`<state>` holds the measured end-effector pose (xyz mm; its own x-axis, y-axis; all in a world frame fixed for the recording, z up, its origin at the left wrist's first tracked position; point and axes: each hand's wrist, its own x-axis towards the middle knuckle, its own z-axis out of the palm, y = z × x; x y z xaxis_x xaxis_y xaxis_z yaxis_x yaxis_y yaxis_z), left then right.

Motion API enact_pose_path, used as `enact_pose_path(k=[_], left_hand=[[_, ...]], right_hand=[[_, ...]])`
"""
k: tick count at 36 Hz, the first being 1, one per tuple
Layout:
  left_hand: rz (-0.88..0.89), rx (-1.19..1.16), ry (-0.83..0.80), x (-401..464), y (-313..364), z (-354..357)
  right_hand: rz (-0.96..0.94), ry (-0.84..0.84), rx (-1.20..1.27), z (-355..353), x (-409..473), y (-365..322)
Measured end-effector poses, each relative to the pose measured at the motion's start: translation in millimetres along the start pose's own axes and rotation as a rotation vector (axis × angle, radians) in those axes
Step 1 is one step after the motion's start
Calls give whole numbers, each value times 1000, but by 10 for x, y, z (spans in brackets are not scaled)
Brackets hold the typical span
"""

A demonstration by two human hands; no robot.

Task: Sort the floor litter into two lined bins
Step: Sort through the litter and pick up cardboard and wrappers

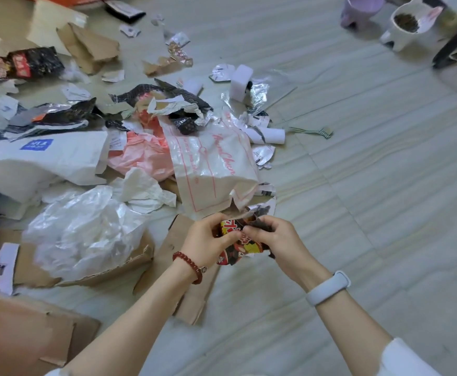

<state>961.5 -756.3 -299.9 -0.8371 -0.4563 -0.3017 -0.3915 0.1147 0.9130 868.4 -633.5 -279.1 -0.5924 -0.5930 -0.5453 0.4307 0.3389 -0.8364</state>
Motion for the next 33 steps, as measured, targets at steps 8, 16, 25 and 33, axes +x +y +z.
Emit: enact_pose_path(k=[8,16,25,33], left_hand=[[-133,-147,165,-108,-113,-187],[-109,44,203,-114,-232,-459],[-81,325,92,-200,-431,-524],[-89,404,186,-223,-410,-408]], right_hand=[[-182,80,-258,101,43,171],[-93,181,-1063,-65,467,444],[11,6,-1434,73,432,592],[-389,269,-1471,-7,266,834]])
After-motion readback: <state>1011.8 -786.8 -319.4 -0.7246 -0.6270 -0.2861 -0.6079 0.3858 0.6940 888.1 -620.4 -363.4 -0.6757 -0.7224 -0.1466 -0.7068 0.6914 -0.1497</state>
